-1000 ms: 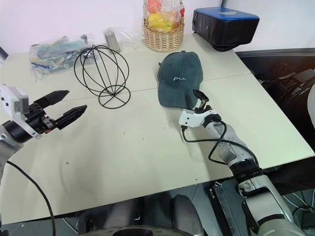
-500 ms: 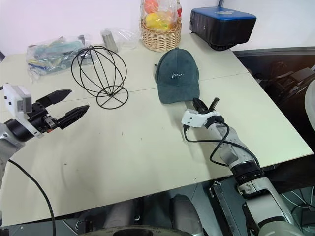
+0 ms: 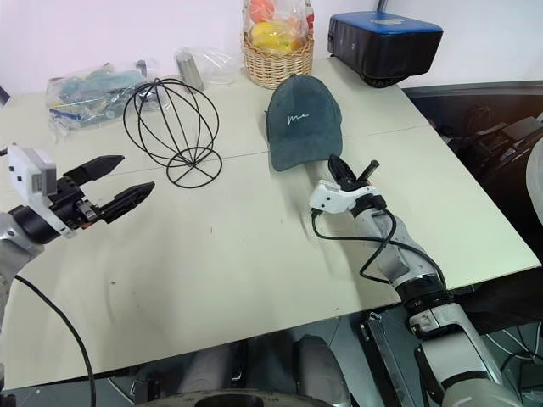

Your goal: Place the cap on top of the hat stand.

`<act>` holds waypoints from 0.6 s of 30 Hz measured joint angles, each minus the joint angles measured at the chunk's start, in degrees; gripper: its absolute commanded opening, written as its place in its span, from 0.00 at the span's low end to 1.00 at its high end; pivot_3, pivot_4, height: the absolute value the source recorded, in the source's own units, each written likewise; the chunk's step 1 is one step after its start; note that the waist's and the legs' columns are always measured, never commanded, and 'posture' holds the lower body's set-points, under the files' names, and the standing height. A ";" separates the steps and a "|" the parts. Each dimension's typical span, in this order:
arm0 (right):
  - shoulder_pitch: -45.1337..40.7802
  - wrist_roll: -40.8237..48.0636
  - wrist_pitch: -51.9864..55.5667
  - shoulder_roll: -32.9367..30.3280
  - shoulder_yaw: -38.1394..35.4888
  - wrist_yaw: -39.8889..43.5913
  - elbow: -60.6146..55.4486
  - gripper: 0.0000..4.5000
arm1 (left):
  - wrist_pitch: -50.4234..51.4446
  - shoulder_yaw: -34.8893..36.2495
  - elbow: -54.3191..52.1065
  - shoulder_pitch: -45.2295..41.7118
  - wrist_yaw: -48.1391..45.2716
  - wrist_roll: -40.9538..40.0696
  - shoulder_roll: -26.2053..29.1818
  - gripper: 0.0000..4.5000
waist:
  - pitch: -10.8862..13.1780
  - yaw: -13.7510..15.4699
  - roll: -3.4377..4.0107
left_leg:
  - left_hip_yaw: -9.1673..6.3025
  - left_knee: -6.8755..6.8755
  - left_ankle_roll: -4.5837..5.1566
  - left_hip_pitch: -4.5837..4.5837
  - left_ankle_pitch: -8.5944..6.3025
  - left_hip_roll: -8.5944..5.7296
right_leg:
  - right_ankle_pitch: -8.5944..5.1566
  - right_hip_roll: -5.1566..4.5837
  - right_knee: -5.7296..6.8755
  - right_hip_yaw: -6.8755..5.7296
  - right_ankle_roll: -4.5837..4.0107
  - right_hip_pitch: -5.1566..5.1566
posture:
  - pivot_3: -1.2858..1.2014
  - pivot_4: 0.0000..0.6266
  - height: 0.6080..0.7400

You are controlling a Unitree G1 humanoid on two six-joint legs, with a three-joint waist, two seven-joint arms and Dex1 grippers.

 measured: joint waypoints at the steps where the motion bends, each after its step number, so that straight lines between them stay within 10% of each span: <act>1: -0.02 0.20 -0.53 0.00 -0.18 -0.31 -0.24 0.00 | -0.03 -0.01 0.01 -0.02 -0.08 0.15 0.00 1.00 | 0.00 0.03 0.00 | 0.00 0.00 0.00 -0.01 0.00 0.00 | 0.00 0.00 0.00 0.00 0.00 0.00 | 0.52 0.24 1.00; 18: -1.70 5.18 -1.83 3.33 -3.74 -0.92 -3.25 0.00 | -0.12 -0.47 1.90 -1.92 -1.55 1.04 0.11 1.00 | 0.02 -0.03 0.03 | 0.01 0.00 0.00 -0.03 0.00 0.00 | 0.00 0.00 0.01 0.00 0.00 -0.03 | 0.52 0.24 1.00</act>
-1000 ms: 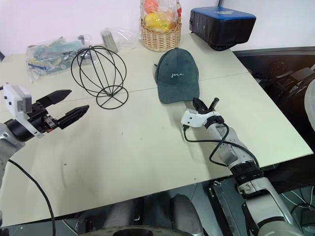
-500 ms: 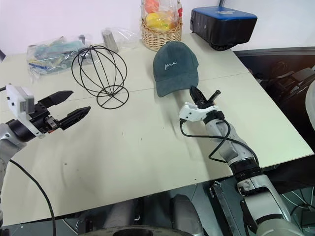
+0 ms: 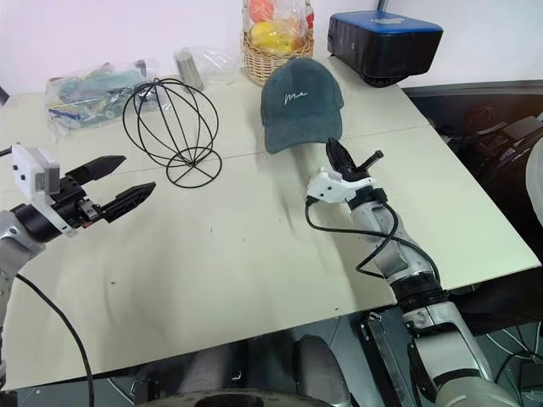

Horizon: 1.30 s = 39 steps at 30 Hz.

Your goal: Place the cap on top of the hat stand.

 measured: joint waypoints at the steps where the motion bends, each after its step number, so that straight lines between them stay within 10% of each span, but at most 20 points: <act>1: -0.91 0.37 0.01 0.08 -0.41 0.08 -0.73 0.00 | -0.02 0.00 0.03 -0.25 -0.11 0.03 0.02 1.00 | 0.00 0.00 0.00 | 0.00 0.00 0.00 0.00 0.00 0.00 | 0.00 0.00 0.00 0.00 0.00 -0.01 | 0.52 0.24 1.00; 39: -17.69 4.66 3.66 21.27 5.97 8.26 -3.16 0.00 | -15.73 4.46 26.41 -1.24 2.08 11.08 0.80 1.00 | 0.01 -0.75 0.01 | 0.03 -0.03 -0.01 -0.19 0.01 0.00 | 0.00 -0.04 0.23 0.00 0.00 -0.39 | 0.52 0.24 1.00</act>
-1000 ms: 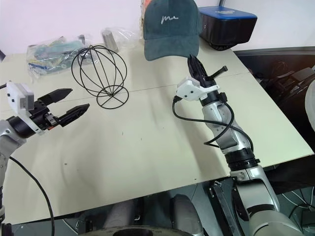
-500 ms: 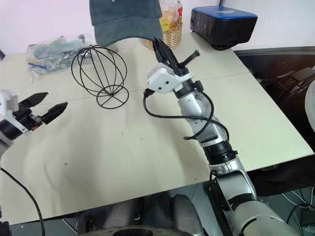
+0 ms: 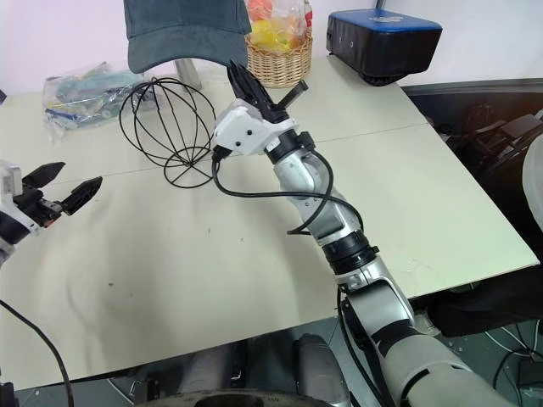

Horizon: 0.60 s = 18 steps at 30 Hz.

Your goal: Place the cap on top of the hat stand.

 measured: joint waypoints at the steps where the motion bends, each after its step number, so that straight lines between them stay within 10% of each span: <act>1: -0.30 -0.33 0.34 0.73 0.73 0.22 0.62 0.00 | -0.39 0.20 0.80 -0.14 0.69 0.38 -0.04 1.00 | 0.00 -0.28 0.00 | 0.00 0.00 0.00 -0.02 0.00 0.00 | 0.00 0.00 0.00 0.00 0.00 -0.02 | 0.52 0.24 1.00; 18: -0.60 -0.52 1.35 3.29 4.33 3.54 0.81 0.00 | -1.67 0.17 1.80 -0.18 1.62 1.39 -1.22 1.00 | -0.01 -0.63 -0.02 | 0.00 -0.04 -0.01 -0.05 0.01 0.00 | 0.00 -0.02 0.02 0.00 0.00 -0.09 | 0.52 0.24 1.00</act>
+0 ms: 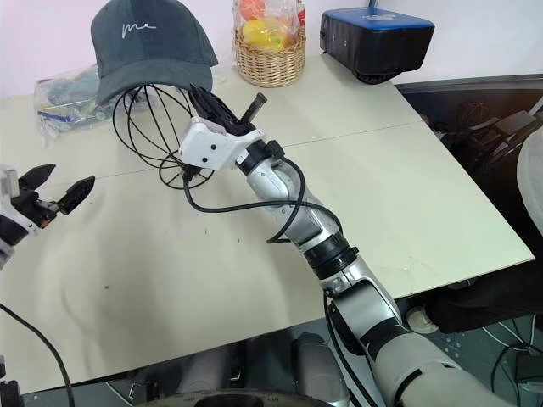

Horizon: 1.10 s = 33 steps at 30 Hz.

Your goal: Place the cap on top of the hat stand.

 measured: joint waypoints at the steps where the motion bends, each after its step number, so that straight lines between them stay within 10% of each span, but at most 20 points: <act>1: 0.00 0.04 0.00 0.02 0.03 0.22 -0.01 0.00 | -0.02 0.00 -0.03 0.21 0.00 0.00 -0.04 1.00 | 0.00 -0.02 0.00 | 0.00 0.00 0.00 0.00 0.00 0.00 | 0.00 0.00 0.00 0.00 0.00 0.00 | 0.52 0.24 1.00; 33: 7.16 -5.88 0.05 -0.10 4.98 -0.09 -0.08 0.00 | 1.50 0.00 -3.65 2.83 0.98 -0.08 -0.85 1.00 | -0.02 0.01 -0.03 | 0.00 -0.01 -0.01 0.00 0.00 0.00 | 0.00 -0.01 0.01 0.01 0.00 -0.02 | 0.52 0.24 1.00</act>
